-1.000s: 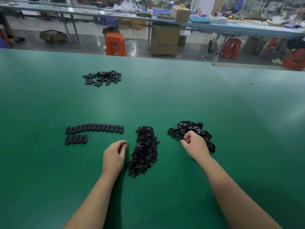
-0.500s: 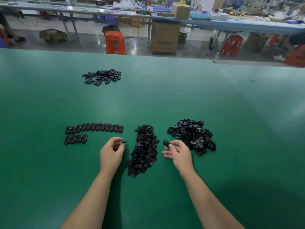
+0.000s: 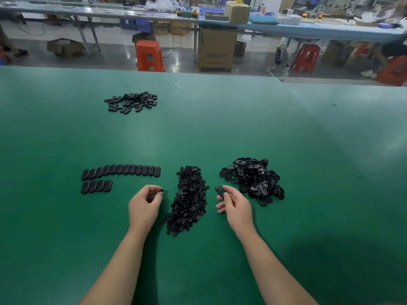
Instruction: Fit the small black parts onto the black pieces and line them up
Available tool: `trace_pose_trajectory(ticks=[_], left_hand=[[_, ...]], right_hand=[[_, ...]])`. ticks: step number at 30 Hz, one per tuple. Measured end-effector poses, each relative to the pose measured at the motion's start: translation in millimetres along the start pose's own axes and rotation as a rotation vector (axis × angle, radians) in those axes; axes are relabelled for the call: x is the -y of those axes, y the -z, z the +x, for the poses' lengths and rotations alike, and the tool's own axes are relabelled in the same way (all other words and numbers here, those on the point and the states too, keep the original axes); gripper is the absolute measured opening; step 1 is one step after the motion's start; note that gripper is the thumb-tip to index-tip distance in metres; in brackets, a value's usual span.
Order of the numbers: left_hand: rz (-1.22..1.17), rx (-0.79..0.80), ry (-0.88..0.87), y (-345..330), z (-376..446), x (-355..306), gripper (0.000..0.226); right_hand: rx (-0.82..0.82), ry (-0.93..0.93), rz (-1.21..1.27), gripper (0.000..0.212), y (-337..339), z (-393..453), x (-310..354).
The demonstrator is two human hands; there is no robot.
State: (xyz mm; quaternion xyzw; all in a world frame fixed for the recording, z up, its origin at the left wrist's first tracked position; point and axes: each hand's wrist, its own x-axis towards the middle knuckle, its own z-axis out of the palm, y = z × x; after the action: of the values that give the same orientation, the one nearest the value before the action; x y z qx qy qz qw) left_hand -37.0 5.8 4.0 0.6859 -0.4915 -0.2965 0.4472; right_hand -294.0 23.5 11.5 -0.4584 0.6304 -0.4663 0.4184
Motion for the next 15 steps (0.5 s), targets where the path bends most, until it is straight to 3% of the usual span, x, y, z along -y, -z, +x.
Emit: trace_pose_trajectory(ticks=[7, 15], left_hand=[[0.015, -0.010, -0.006, -0.1, -1.4, -1.2, 0.021], [-0.028, -0.026, 0.007, -0.2, -3.0, -3.4, 0.021]], right_hand=[[0.001, 0.011, -0.004, 0.007, 0.2, -2.2, -4.7], [-0.040, 0.056, -0.068, 0.011, 1.5, -0.9, -6.2]])
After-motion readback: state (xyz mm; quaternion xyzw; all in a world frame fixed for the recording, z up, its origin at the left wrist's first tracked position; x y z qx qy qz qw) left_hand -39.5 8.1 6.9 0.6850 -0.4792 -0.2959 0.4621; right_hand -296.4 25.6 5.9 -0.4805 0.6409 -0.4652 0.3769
